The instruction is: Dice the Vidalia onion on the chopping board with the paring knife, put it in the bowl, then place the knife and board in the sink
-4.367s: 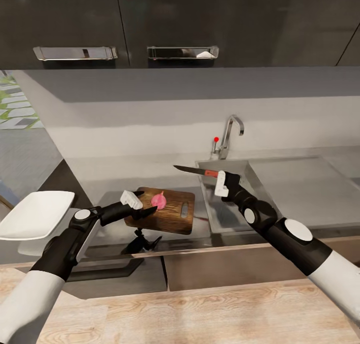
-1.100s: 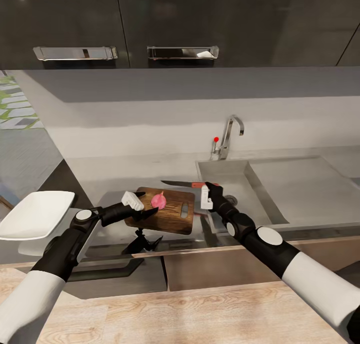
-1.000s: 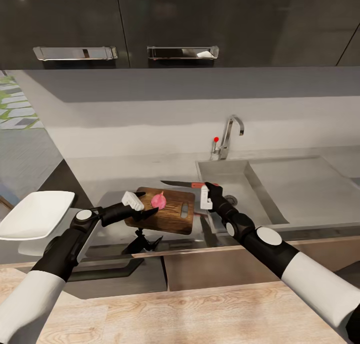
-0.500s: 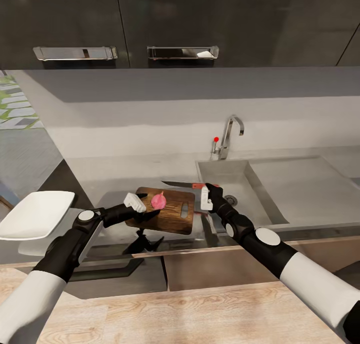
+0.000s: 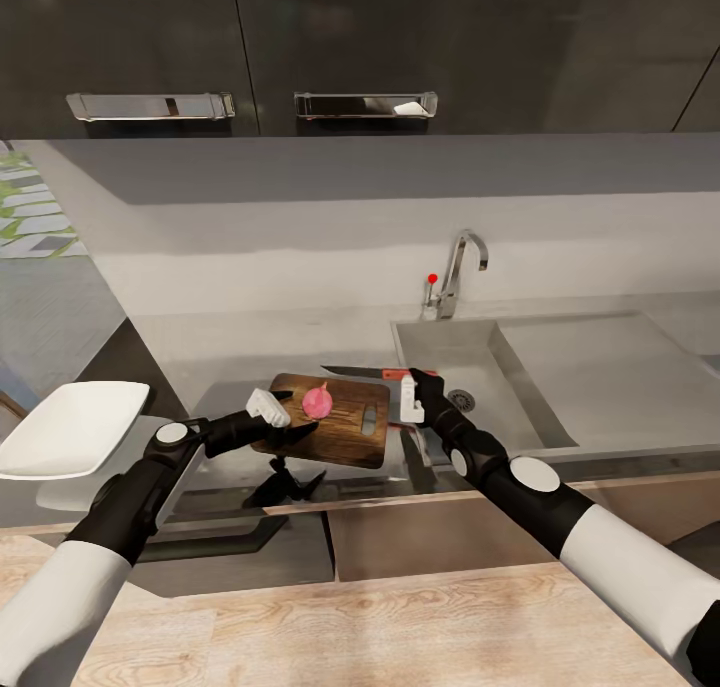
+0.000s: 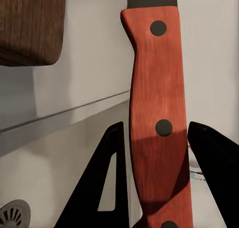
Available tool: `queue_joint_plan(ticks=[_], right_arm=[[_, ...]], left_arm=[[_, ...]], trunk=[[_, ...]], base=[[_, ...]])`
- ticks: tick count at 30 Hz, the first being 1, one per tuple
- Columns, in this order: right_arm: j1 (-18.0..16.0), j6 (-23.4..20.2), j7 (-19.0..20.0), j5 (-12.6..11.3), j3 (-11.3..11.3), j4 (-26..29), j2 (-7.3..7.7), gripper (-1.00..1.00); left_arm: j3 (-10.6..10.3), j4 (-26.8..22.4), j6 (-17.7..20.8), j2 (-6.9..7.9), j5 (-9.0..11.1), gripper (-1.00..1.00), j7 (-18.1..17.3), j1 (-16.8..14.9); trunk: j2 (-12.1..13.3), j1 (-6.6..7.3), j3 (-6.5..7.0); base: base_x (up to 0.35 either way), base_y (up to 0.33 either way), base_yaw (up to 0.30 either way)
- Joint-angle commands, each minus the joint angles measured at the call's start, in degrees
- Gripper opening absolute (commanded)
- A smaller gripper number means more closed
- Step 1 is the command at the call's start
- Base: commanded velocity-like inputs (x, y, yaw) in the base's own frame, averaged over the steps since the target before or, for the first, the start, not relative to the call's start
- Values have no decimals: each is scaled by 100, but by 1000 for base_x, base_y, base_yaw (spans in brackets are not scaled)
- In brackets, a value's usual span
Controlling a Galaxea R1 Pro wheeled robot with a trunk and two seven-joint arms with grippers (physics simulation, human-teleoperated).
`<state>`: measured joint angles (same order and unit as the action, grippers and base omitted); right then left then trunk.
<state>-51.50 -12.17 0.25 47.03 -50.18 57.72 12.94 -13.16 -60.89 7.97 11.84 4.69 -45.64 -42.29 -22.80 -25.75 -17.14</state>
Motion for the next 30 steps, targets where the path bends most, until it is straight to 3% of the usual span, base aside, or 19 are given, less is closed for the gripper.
queue_joint_plan(ticks=[1,7,19,24,30], right_arm=[[-9,-51,10,57,-26,11,19,-100],[-9,-45,14,53,-27,11,57,-100],[-9,10,16,51,-28,11,391,-100],[-9,-9,10,51,-57,11,419,-100],[-9,-11,2,43,-258,11,382,-100]], left_arm=[[-11,2,57,10,50,100,-6,-6],[-11,67,-3,37,50,100,-6,-5],[-11,77,-107,39,50,100,-9,-7],[-11,77,-109,37,50,100,-6,-8],[-11,77,-110,31,50,100,-6,-7]], trunk=[[-12,-3,-11],[-12,-3,-11],[-12,-3,-11],[-12,-3,-11],[-12,-3,-11]], base=[[0,0,0],[0,0,0],[0,0,0],[0,0,0],[0,0,0]])
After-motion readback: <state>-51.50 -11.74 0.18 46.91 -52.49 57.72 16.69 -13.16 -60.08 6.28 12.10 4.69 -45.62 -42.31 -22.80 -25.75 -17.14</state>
